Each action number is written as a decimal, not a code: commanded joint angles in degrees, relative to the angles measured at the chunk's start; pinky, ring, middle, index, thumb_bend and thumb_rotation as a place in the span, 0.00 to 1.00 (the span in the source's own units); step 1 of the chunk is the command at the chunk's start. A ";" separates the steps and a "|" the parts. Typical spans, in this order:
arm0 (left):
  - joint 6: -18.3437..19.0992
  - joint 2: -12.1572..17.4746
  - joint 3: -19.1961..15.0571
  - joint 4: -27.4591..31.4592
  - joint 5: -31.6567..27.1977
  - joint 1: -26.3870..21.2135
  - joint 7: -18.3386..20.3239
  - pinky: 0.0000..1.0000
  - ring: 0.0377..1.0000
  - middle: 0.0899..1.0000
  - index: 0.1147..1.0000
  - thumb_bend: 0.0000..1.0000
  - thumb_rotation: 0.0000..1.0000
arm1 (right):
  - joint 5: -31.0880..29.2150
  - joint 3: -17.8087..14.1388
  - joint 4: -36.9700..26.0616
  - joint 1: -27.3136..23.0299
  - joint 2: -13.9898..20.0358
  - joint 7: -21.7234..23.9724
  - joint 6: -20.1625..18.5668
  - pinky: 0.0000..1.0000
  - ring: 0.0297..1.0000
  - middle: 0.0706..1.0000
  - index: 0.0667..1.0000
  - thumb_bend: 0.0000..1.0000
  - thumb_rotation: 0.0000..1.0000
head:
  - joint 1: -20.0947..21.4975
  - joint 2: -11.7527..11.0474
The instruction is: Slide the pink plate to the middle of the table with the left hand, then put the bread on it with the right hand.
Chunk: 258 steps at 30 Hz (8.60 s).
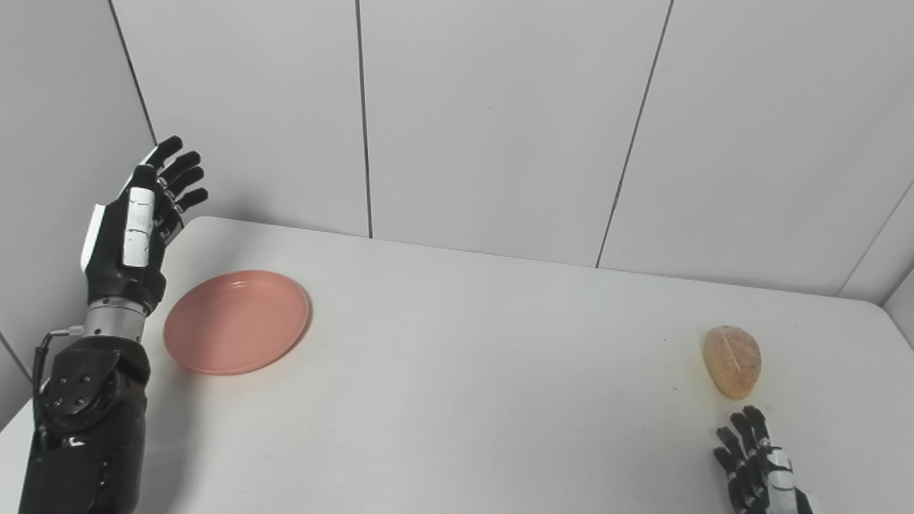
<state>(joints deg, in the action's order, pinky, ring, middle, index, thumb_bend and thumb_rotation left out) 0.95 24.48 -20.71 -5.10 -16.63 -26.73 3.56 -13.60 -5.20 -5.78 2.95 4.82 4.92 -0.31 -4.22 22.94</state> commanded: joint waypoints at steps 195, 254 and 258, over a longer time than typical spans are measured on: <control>-21.95 -9.40 10.53 -50.14 4.05 -13.42 11.04 0.77 0.89 0.87 0.88 0.93 0.86 | 1.27 3.08 -1.13 2.58 -0.59 -2.73 -4.59 0.95 0.94 0.96 0.99 0.74 1.00 | 3.84 2.59; -13.21 -17.98 16.82 -37.35 7.01 -6.59 7.30 0.77 0.90 0.86 0.88 0.92 0.89 | 3.12 4.63 -2.10 2.22 -2.75 -4.80 -5.46 0.91 0.90 0.93 0.97 0.77 0.98 | 8.48 3.94; -12.85 -18.38 17.09 -36.88 6.90 -6.20 7.22 0.77 0.90 0.86 0.88 0.94 0.89 | 3.75 4.89 -2.27 2.13 -2.98 -5.08 -5.52 0.90 0.89 0.92 0.97 0.78 0.98 | 9.09 4.21</control>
<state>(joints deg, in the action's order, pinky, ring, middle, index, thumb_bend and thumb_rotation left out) -12.37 8.55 -4.67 -40.89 -9.82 -35.07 9.79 -10.08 -1.92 -8.40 3.81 2.81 -1.31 -1.47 4.92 27.07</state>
